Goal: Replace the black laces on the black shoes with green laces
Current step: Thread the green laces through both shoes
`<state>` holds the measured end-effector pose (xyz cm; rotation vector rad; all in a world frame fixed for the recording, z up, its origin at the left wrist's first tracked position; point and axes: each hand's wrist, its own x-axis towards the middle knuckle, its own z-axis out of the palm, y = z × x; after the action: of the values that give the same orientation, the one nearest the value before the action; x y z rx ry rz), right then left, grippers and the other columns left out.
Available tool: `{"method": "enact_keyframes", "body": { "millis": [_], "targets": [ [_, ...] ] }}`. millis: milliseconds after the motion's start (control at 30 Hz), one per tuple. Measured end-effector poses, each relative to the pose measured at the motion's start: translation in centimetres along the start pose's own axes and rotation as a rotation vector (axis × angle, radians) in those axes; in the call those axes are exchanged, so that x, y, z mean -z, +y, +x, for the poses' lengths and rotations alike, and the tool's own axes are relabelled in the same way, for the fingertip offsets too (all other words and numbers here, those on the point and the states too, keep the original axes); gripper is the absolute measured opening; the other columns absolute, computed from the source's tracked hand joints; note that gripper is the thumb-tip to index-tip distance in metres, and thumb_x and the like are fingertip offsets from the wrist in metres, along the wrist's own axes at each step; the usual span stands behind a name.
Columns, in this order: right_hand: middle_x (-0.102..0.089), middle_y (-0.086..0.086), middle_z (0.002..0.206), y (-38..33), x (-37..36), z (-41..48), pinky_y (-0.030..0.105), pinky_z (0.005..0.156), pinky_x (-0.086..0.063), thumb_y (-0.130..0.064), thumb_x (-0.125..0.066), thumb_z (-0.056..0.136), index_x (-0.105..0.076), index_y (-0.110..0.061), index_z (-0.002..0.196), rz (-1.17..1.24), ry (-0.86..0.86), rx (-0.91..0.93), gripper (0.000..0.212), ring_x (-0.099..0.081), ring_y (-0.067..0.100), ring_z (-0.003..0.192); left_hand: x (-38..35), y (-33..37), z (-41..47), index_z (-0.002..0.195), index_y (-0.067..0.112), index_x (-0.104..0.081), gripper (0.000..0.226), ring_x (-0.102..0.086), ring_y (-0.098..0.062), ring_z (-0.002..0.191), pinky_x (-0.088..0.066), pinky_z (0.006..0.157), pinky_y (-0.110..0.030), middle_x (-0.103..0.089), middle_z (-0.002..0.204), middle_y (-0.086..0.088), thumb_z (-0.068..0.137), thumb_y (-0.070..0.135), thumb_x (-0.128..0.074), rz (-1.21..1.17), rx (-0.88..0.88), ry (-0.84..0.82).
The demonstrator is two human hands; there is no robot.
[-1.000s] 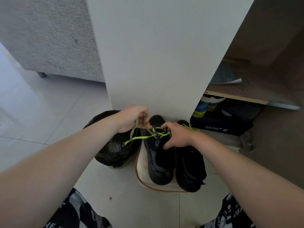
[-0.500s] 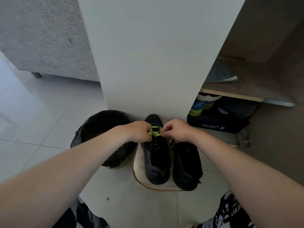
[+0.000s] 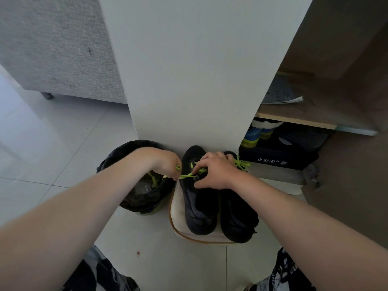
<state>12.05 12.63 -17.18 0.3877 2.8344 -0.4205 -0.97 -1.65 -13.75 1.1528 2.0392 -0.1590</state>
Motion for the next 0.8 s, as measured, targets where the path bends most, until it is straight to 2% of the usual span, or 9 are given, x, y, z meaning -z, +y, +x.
{"method": "enact_keyframes", "body": {
  "millis": [167, 267, 367, 433, 500, 567, 633, 700, 800],
  "targets": [
    [-0.047, -0.011, 0.131, -0.5, 0.0, 0.2, 0.042, 0.098, -0.023, -0.064, -0.073, 0.070, -0.067, -0.051, 0.110, -0.005, 0.014, 0.011, 0.043, -0.036, 0.018, 0.128, 0.7, -1.2, -0.4, 0.095, 0.013, -0.062, 0.021, -0.043, -0.016, 0.064, -0.035, 0.057, -0.025, -0.053, 0.079, 0.000, 0.101, 0.024, -0.046, -0.070, 0.081, -0.162],
    [-0.046, -0.009, 0.129, 0.1, -0.1, 0.4, 0.042, 0.103, -0.027, -0.063, -0.076, 0.069, -0.066, -0.049, 0.112, 0.028, -0.017, 0.016, 0.046, -0.035, 0.020, 0.129, -0.1, -0.3, 0.2, 0.088, 0.011, -0.062, 0.017, -0.042, -0.016, 0.060, -0.036, 0.057, -0.025, -0.055, 0.073, -0.001, 0.096, 0.021, -0.051, -0.164, 0.073, -0.078],
    [-0.042, -0.004, 0.129, 0.6, 0.2, 0.4, 0.041, 0.110, -0.035, -0.057, -0.084, 0.066, -0.060, -0.045, 0.127, 0.145, -0.056, 0.025, 0.066, -0.036, 0.019, 0.128, 0.0, -1.2, -0.3, 0.087, 0.012, -0.072, 0.023, -0.053, -0.015, 0.064, -0.045, 0.065, -0.028, -0.066, 0.072, 0.003, 0.095, 0.026, -0.055, -0.187, 0.037, -0.027],
    [-0.040, -0.002, 0.130, 0.7, 0.8, 0.1, 0.035, 0.108, -0.039, -0.047, -0.090, 0.064, -0.051, -0.037, 0.138, 0.200, -0.120, -0.009, 0.083, -0.040, 0.017, 0.125, 0.1, -2.1, -0.5, 0.089, 0.014, -0.074, 0.024, -0.060, -0.013, 0.064, -0.049, 0.069, -0.026, -0.072, 0.076, 0.006, 0.096, 0.025, -0.054, -0.226, 0.040, -0.012],
    [-0.048, -0.002, 0.125, 1.1, 1.1, -0.1, 0.032, 0.099, -0.048, -0.038, -0.092, 0.065, -0.045, -0.031, 0.141, 0.224, -0.165, -0.060, 0.090, -0.053, 0.017, 0.115, 0.3, -2.8, -0.5, 0.092, 0.018, -0.072, 0.024, -0.066, -0.010, 0.067, -0.051, 0.070, -0.023, -0.073, 0.084, 0.007, 0.098, 0.028, -0.052, -0.242, 0.038, 0.117],
    [-0.059, -0.001, 0.112, 1.4, 1.2, -0.1, 0.036, 0.082, -0.059, -0.029, -0.088, 0.072, -0.045, -0.026, 0.139, 0.280, -0.209, -0.114, 0.079, -0.067, 0.022, 0.095, 0.9, -3.3, -0.4, 0.095, 0.016, -0.070, 0.021, -0.066, -0.014, 0.070, -0.051, 0.063, -0.024, -0.070, 0.089, 0.000, 0.098, 0.027, -0.052, -0.292, 0.054, 0.277],
    [-0.065, 0.006, 0.105, 1.5, 1.0, 0.0, 0.041, 0.068, -0.063, -0.017, -0.079, 0.079, -0.047, -0.021, 0.134, 0.357, -0.237, -0.160, 0.063, -0.073, 0.028, 0.080, 1.7, -3.2, -0.8, 0.099, 0.011, -0.068, 0.021, -0.064, -0.020, 0.073, -0.057, 0.061, -0.032, -0.066, 0.093, -0.008, 0.100, 0.022, -0.051, -0.291, 0.089, 0.347],
    [-0.064, 0.008, 0.106, 1.5, 1.0, 0.1, 0.043, 0.064, -0.063, -0.011, -0.073, 0.081, -0.047, -0.021, 0.131, 0.380, -0.248, -0.190, 0.058, -0.073, 0.031, 0.078, 2.4, -2.5, -1.4, 0.096, 0.012, -0.065, 0.027, -0.065, -0.022, 0.071, -0.059, 0.061, -0.035, -0.065, 0.089, -0.008, 0.103, 0.031, -0.047, -0.243, 0.134, 0.407],
    [-0.060, 0.006, 0.112, 1.7, 1.1, 0.3, 0.048, 0.066, -0.063, -0.010, -0.069, 0.082, -0.051, -0.020, 0.130, 0.379, -0.243, -0.232, 0.052, -0.073, 0.036, 0.080, 3.0, -1.5, -2.2, 0.097, 0.011, -0.067, 0.038, -0.061, -0.019, 0.053, -0.049, 0.043, -0.025, -0.058, 0.075, -0.009, 0.102, 0.042, -0.045, -0.367, 0.166, 0.357]
  ]
}}
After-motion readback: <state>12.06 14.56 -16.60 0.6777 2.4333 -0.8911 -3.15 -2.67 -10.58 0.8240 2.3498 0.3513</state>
